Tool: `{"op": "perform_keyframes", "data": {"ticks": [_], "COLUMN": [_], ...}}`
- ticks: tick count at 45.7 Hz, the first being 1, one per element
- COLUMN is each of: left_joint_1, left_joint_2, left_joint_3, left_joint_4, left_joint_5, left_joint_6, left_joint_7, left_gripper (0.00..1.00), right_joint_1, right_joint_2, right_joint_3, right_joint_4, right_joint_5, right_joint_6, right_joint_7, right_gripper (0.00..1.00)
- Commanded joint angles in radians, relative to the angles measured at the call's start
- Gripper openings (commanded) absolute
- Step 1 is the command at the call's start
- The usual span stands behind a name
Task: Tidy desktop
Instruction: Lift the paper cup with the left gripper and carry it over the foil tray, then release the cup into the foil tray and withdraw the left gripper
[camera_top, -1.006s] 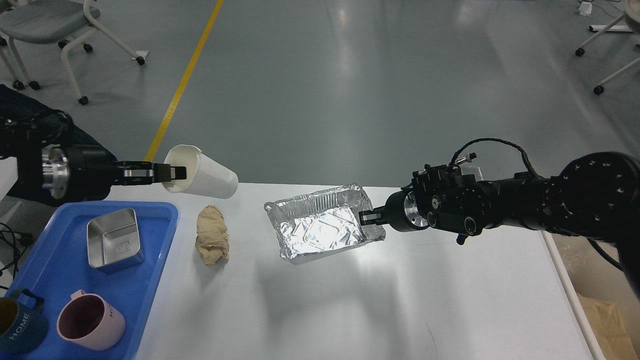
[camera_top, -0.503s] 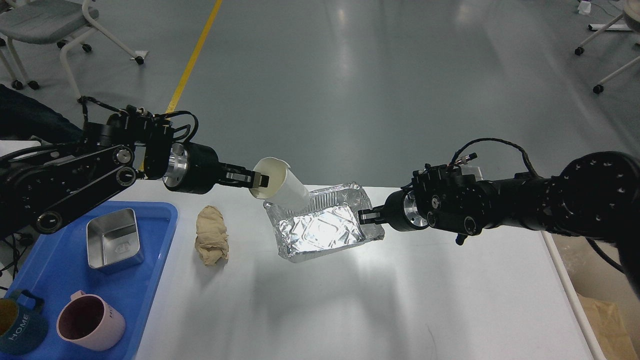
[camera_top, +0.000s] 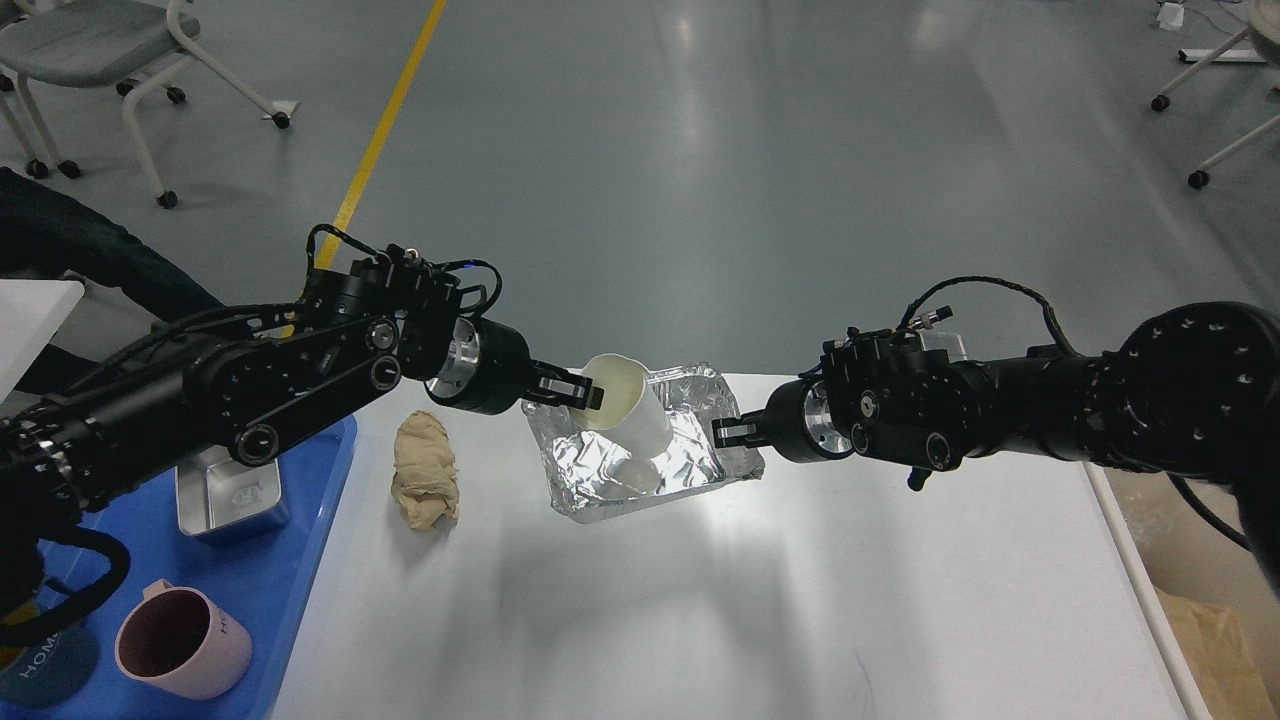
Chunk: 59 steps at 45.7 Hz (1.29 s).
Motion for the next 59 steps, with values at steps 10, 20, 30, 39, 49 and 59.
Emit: {"op": "perform_keyframes", "data": {"ticks": [10,20,30,39,49,59], "left_joint_1": [0.002,-0.001,0.003,0.000,-0.032,-0.041], "left_joint_2": [-0.105,-0.103,-0.106,-0.132,-0.051,0.145], "left_joint_3": [0.011,0.011,0.011,0.005,-0.006,-0.015], "left_joint_4": [0.093,0.096,0.096,0.099,0.098,0.082], "left_joint_5": [0.000,-0.009,-0.020,-0.025,-0.129,-0.256], "left_joint_6": [0.027,0.033,0.125,0.145,0.142,0.155], "left_joint_7": [0.003,0.038,0.040,0.041,0.063,0.067], "left_gripper": [0.19,0.67,0.70,0.70,0.72,0.73], "right_joint_1": [0.004,0.003,0.003,0.003,0.000,-0.002], "right_joint_2": [-0.002,0.000,0.000,-0.002,-0.017,-0.029], "right_joint_3": [0.001,0.004,0.004,0.003,0.001,-0.001], "right_joint_4": [0.002,0.002,0.006,0.006,0.006,0.006], "right_joint_5": [0.000,0.000,0.000,0.000,0.003,0.006], "right_joint_6": [0.000,0.000,-0.008,-0.009,-0.009,-0.009], "right_joint_7": [0.000,0.000,0.000,0.000,0.000,0.001], "right_gripper": [0.00,0.00,0.00,0.00,0.00,0.00]}}
